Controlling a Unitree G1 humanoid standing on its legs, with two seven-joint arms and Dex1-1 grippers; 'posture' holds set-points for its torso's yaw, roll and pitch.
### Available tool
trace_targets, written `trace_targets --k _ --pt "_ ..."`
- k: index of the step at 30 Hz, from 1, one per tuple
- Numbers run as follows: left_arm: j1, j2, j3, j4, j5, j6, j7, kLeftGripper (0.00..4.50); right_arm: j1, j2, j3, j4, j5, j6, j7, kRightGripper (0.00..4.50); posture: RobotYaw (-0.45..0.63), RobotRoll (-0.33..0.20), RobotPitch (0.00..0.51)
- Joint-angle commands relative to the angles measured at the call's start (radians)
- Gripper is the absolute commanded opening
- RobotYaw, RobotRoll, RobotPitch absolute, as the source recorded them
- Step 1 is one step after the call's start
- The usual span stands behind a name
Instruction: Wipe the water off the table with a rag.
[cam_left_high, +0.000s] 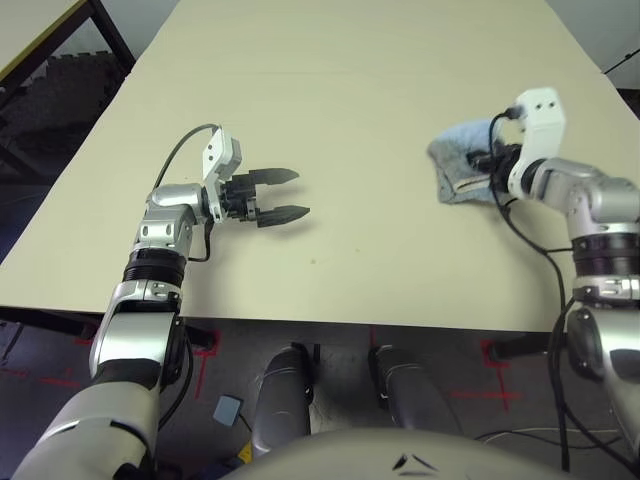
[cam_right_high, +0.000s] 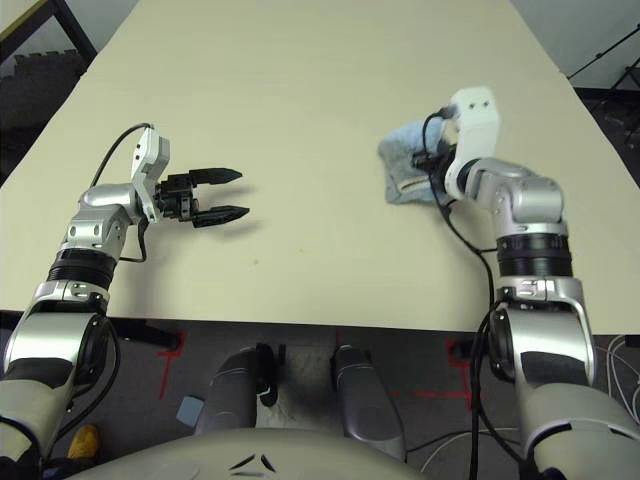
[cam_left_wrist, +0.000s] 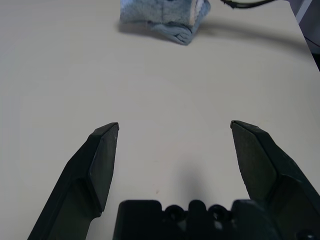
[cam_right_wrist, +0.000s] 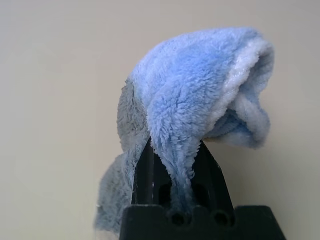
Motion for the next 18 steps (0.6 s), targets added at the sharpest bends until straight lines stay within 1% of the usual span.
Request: trace_targets --k 1,7,9,14,18 --pt "-0.009 -0.002 -0.008 0.019 0.015 -0.012 -0.002 4.50 -0.031 -0.040 -0.030 0.011 0.026 0.028 0.046 0.04 -0.27 0.000 0.158" --pt "-0.021 -0.009 -0.007 0.039 0.019 -0.023 -0.001 4.50 -0.068 -0.091 -0.026 -0.003 0.046 0.074 0.106 0.04 -0.27 0.000 0.158" --pt "-0.023 -0.011 -0.007 0.043 0.020 -0.026 -0.001 4.50 -0.067 -0.108 -0.018 -0.007 0.051 0.093 0.135 0.04 -0.28 0.000 0.151" --pt "-0.035 -0.012 -0.003 0.069 0.024 -0.040 0.001 4.50 -0.040 -0.178 0.006 0.029 0.033 0.113 0.202 0.04 -0.28 0.000 0.148" --pt "-0.043 -0.010 0.000 0.084 0.026 -0.047 -0.001 4.50 0.002 -0.220 0.018 0.068 0.017 0.102 0.235 0.04 -0.28 0.000 0.150"
